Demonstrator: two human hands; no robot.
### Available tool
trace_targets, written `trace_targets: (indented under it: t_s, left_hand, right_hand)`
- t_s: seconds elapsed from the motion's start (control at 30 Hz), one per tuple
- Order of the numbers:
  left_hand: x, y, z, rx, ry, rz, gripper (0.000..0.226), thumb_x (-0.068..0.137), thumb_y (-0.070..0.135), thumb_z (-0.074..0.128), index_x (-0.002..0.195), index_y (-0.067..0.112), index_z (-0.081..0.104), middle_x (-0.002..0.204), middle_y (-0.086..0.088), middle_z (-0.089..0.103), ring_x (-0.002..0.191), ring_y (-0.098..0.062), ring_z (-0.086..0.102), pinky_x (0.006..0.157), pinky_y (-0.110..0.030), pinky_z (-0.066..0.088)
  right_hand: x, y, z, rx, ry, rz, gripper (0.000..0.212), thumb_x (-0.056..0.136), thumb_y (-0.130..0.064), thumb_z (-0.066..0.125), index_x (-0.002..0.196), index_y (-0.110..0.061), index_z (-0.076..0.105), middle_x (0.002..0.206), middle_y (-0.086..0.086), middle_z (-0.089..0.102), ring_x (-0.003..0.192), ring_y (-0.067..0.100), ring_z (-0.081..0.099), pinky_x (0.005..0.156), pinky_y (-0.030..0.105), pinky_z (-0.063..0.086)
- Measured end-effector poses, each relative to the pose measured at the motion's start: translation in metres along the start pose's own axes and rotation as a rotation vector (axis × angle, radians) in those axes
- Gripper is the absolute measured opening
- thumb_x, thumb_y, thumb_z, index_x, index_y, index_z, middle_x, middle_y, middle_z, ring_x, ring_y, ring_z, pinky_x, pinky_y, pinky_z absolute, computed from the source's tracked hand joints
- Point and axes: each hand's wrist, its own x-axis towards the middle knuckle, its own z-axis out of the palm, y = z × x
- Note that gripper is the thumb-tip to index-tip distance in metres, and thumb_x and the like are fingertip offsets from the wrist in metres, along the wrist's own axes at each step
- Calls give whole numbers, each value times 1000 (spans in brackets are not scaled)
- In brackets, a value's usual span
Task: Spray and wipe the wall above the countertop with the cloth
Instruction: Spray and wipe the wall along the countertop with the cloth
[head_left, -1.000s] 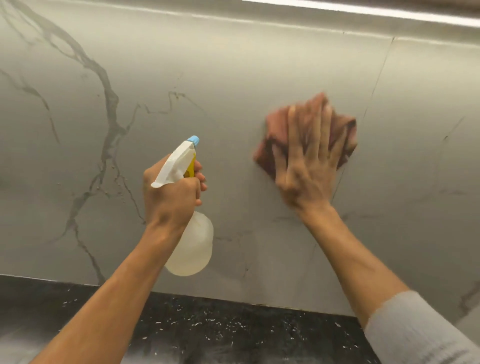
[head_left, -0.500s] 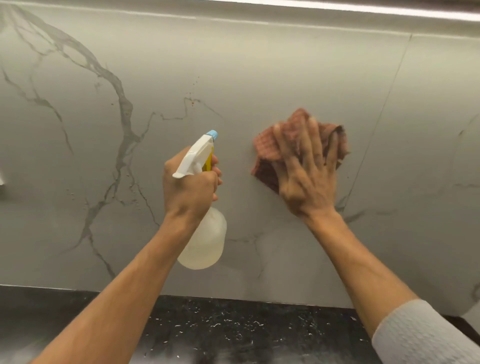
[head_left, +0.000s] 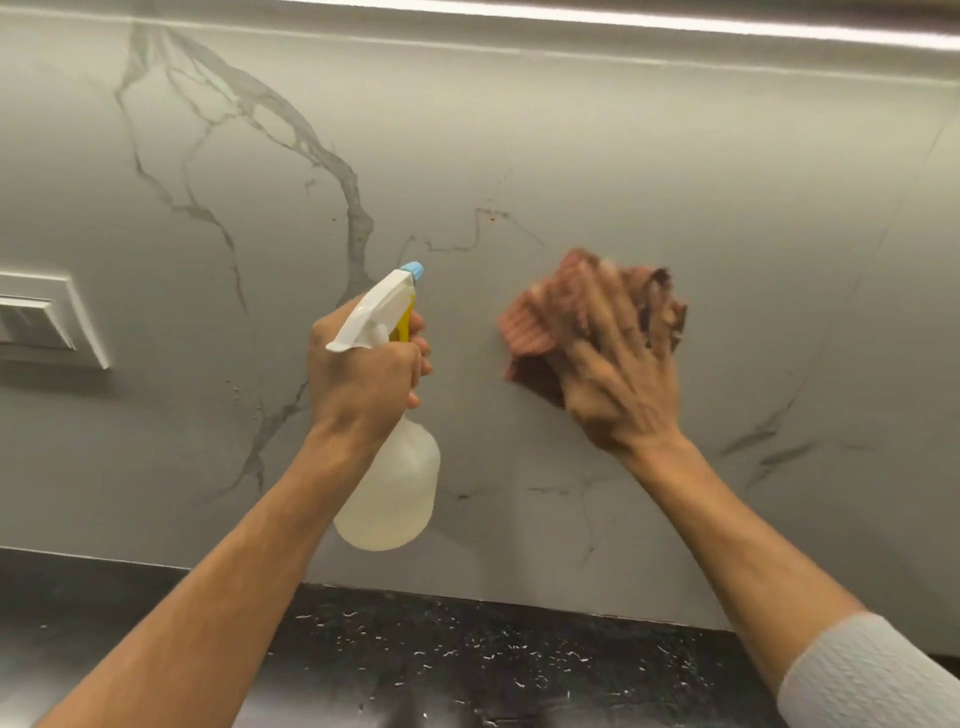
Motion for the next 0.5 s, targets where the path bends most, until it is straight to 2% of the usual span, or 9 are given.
trace_targets:
  t_s: [0.07,0.13,0.17,0.2,0.3,0.4,0.43,0.5]
  left_hand:
    - [4,-5,-9,0,4,-10,29,52,0,50,74,8,67,53,5,61,51,-13,62,40,-26,46]
    - [8,-8,-17,-4,3,-16,30,52,-1,50,74,9,67,53,5,62,51,-12,63,40,-25,46]
    - [10,-10,-19,-4,-1,-17,30,52,-1,50,74,9,67,54,5,62,51,-12,63,40,-24,46]
    - [11,-13,-20,-5,0,-19,29,52,-1,50,73,10,67,54,4,62,52,-12,63,40,-24,46]
    - [14,-20,-25,-16,39,-16,28,59,-7,52,73,13,67,59,1,63,52,-11,64,40,-24,46]
    - [16,-27,-37,-23,71,-14,30,62,-8,52,74,15,68,62,0,63,52,-10,63,40,-24,48]
    - [15,-29,-41,-16,59,-17,31,61,-7,53,75,15,68,61,1,64,53,-9,64,41,-25,48]
    - [13,-33,-50,1,18,-25,32,57,-4,52,76,16,69,60,4,65,54,-10,64,42,-25,49]
  right_hand:
    - [38,10,1,5,107,233,48,104,-35,51,149,-22,42,155,21,35,146,34,26,120,53,7]
    - [91,2,5,16,259,472,46,105,-38,45,146,-17,49,152,23,39,143,40,31,118,57,13]
    - [113,-8,9,15,305,504,46,104,-39,43,143,-17,52,150,23,42,141,41,35,116,58,17]
    - [127,-20,13,14,317,450,46,104,-40,43,142,-17,54,148,22,45,139,40,38,116,58,19]
    - [108,-59,32,74,236,85,45,103,-34,52,144,-17,52,151,18,43,142,36,35,119,57,15]
    - [9,-90,42,96,-22,-96,54,101,-30,55,151,-16,41,162,11,20,150,30,18,122,54,3]
    - [-30,-93,43,75,-121,-147,59,98,-29,58,153,-17,37,164,8,13,152,27,14,122,53,5]
    - [-90,-84,36,3,-260,-252,70,92,-29,66,154,-23,34,165,4,12,152,22,14,120,51,15]
